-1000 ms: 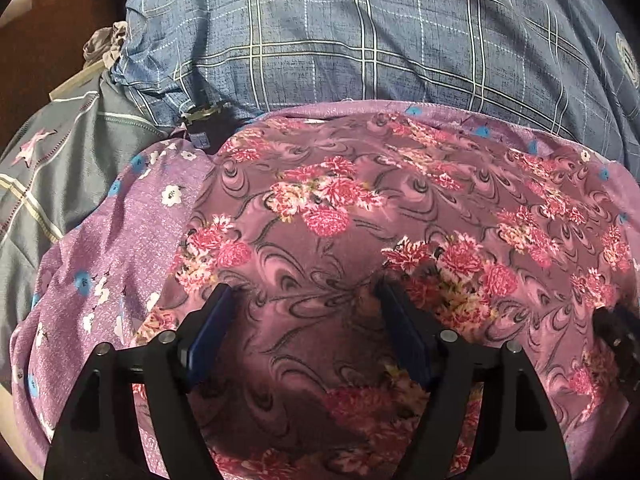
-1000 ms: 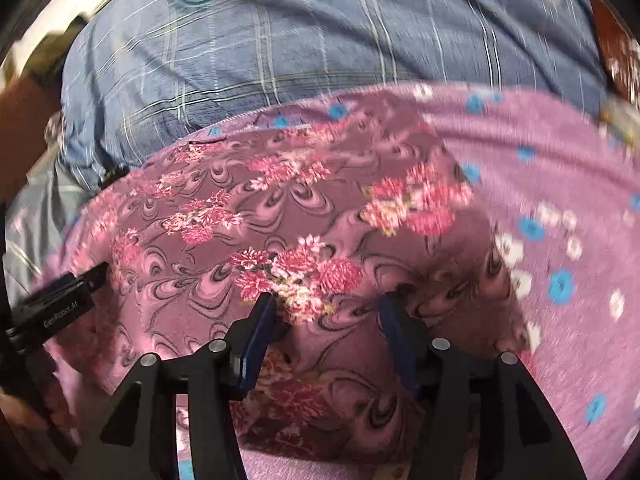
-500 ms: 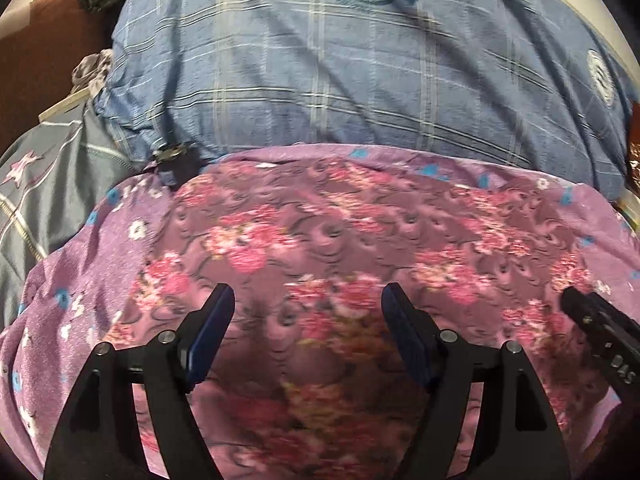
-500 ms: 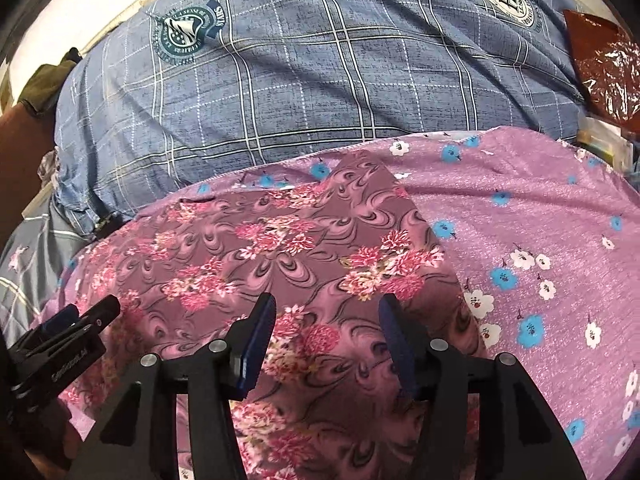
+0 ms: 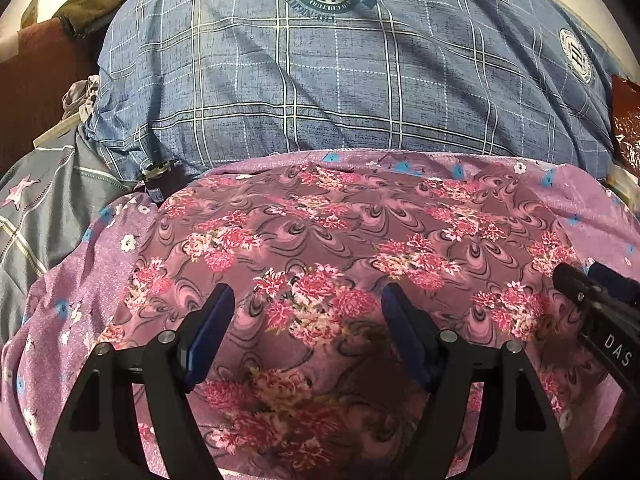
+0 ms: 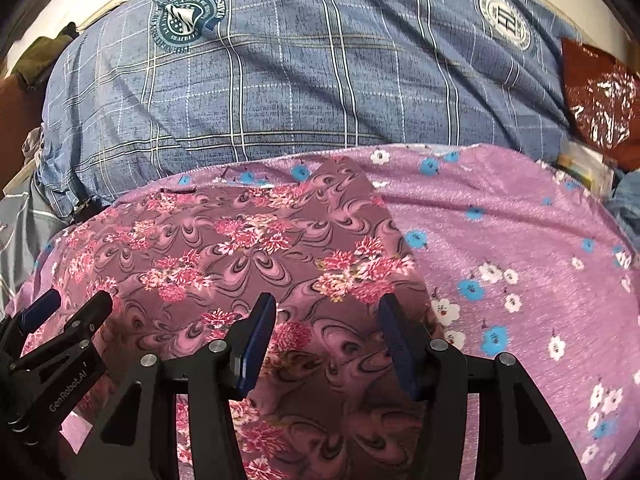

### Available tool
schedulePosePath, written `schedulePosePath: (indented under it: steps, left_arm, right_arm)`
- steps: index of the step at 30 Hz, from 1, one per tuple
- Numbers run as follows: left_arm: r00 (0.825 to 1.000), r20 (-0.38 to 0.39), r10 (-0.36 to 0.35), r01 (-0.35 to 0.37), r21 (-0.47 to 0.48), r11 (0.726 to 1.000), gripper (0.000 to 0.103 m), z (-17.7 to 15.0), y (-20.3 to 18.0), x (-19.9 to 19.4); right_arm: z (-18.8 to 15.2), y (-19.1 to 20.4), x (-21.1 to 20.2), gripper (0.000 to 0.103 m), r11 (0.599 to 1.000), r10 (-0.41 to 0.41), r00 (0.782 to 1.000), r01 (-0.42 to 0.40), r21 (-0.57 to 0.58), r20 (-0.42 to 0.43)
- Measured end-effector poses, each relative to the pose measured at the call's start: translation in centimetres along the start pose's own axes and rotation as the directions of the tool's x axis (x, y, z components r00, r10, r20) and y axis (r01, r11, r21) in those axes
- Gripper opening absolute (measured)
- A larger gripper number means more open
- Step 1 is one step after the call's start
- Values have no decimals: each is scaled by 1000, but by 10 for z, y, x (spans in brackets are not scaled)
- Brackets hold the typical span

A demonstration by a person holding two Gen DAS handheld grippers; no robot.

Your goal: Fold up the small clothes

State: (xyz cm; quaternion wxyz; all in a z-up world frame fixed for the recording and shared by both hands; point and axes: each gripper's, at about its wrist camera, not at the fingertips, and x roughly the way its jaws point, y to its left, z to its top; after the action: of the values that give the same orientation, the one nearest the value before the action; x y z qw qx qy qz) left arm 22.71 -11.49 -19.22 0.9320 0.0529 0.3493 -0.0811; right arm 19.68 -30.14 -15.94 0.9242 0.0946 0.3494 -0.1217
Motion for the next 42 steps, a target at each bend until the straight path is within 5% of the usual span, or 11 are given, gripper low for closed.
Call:
schedulePosePath:
  steps: [9, 20, 24, 29, 33, 38, 42]
  left_arm:
    - [999, 43, 22, -24, 41, 999, 76, -6, 1, -12]
    - [997, 42, 63, -61, -62, 996, 76, -9, 46, -22]
    - [994, -10, 109, -109, -139, 984, 78, -13, 76, -13]
    - [959, -216, 181, -217, -157, 963, 78, -21, 102, 37]
    - [965, -215, 151, -190, -174, 966, 78, -17, 100, 43]
    - [982, -142, 126, -148, -154, 977, 79, -8, 85, 34]
    - [969, -206, 140, -166, -115, 979, 82, -11, 72, 52]
  right_arm:
    - [1, 7, -12, 55, 999, 3, 999, -2, -39, 35]
    - [-6, 16, -9, 55, 998, -1, 1000, 3, -68, 27]
    - [-10, 17, -1, 55, 998, 34, 999, -35, -45, -16]
    - [-24, 6, 29, 55, 997, 73, 987, -69, 34, -144]
    - [-24, 10, 24, 56, 998, 61, 993, -59, 15, -100]
    - [-20, 24, -5, 56, 992, 123, 990, -121, -35, 69]
    - [-28, 45, 5, 55, 983, 164, 986, -161, -92, 23]
